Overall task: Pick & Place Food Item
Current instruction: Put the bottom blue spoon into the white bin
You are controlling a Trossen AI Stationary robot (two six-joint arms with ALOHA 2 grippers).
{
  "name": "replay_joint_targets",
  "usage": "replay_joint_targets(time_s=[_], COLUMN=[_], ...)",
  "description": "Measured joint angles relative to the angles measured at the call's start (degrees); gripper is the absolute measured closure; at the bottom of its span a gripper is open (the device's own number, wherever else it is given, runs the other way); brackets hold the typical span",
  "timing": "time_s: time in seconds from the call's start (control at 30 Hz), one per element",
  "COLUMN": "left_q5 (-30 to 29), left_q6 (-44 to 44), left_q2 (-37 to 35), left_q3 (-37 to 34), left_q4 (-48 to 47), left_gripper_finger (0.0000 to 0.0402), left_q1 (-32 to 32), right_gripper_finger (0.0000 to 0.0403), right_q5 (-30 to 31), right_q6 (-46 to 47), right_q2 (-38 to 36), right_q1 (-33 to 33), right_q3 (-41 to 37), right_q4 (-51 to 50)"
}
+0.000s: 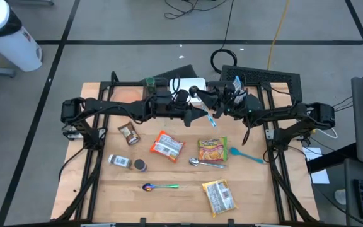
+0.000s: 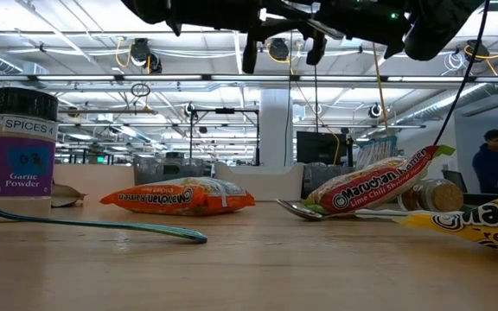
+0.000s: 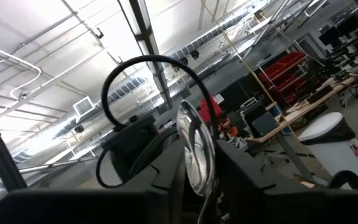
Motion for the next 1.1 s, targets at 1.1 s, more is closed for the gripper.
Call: replay_joint_targets(time_s=[1.1], left_q5=[17.87], left_q6=[5.69], left_q2=[-9.18], left_q3=[0.01], left_q4=[-24.99], left_gripper_finger=[0.0385], left_q1=[4.08], right_gripper_finger=[0.0265], right_q5=[-31.23], right_q6=[3.46], right_q2=[-10.26], right_q1=[-16.53], right_q3=[0.53], right_q4=[-14.14])
